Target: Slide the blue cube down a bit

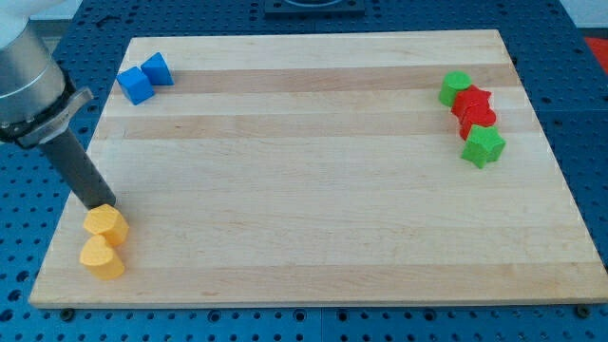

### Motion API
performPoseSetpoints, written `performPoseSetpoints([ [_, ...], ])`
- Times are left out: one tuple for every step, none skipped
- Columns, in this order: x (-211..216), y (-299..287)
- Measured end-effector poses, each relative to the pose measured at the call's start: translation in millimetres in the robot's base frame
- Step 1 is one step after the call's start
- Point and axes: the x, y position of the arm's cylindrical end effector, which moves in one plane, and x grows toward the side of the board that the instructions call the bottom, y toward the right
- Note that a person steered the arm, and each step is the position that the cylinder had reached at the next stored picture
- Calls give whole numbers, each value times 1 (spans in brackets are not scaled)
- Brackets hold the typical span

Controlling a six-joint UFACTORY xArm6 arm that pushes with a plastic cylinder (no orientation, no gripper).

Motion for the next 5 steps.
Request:
performPoseSetpoints([
  [-52,-39],
  [-64,-48],
  [-97,-48],
  [-164,-41],
  [-184,-48],
])
